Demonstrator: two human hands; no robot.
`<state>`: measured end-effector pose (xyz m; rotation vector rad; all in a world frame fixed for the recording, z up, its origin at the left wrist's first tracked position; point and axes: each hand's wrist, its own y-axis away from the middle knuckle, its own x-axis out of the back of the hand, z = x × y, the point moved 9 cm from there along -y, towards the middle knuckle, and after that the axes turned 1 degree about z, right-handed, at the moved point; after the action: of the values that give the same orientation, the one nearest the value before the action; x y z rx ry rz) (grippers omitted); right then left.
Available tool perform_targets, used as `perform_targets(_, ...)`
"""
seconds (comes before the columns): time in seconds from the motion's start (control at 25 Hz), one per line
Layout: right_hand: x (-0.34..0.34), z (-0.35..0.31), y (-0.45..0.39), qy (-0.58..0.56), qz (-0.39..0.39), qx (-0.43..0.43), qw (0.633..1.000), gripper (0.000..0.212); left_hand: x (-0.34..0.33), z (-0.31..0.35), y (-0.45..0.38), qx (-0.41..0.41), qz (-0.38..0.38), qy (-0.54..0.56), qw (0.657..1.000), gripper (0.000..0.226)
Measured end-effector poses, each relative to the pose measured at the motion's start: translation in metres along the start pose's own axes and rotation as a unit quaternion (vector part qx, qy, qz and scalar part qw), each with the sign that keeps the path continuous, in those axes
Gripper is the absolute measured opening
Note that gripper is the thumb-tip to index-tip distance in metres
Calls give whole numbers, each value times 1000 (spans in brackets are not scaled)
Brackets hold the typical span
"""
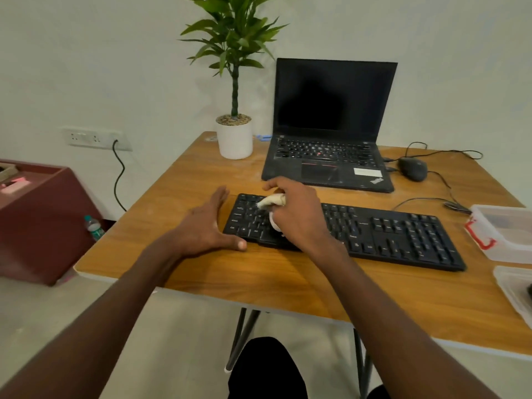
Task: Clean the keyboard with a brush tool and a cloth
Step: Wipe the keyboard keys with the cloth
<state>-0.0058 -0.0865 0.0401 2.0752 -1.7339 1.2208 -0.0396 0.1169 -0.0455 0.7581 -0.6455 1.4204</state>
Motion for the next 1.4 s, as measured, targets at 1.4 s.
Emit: perform_targets(1.4,-30,-17,-19,183,-33,28,982,32,9,16,-7,-41,35,-20,998,138)
